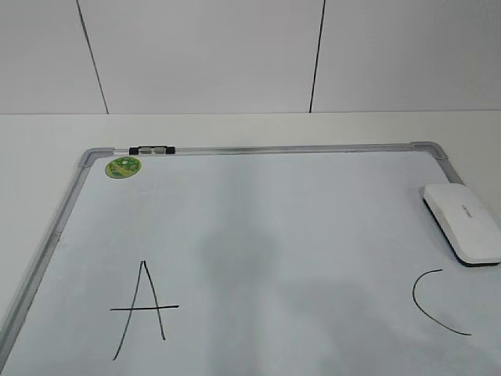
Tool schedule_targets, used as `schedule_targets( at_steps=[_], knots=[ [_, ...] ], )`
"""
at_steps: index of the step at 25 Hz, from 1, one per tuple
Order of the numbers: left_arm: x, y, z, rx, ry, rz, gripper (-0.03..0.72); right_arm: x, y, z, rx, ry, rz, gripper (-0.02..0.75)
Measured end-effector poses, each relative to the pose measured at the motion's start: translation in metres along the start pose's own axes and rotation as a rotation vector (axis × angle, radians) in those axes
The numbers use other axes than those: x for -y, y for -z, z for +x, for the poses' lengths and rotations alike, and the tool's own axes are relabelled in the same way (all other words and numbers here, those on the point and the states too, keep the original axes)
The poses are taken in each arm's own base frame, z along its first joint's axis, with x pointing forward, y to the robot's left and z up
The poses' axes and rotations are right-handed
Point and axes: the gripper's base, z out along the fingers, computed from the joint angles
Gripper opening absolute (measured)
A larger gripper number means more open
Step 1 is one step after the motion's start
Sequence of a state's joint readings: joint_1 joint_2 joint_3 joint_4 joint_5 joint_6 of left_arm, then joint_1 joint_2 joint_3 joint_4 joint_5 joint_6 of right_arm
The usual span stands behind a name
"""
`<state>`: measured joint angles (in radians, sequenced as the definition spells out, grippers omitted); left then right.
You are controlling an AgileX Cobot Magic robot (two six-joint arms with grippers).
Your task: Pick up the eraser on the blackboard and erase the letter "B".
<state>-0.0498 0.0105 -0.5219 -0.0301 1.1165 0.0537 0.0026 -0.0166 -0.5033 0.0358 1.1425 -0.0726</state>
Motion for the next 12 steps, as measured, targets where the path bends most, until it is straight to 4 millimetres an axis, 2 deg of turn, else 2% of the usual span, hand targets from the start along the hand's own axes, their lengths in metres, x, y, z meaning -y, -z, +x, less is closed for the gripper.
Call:
schedule_targets(
  at_steps=[12],
  knots=[
    [0.0000,0.0000,0.0000,0.000,0.000,0.000,0.238,0.0000,0.0000,0.0000,0.000,-0.002,0.000,0.587]
  ],
)
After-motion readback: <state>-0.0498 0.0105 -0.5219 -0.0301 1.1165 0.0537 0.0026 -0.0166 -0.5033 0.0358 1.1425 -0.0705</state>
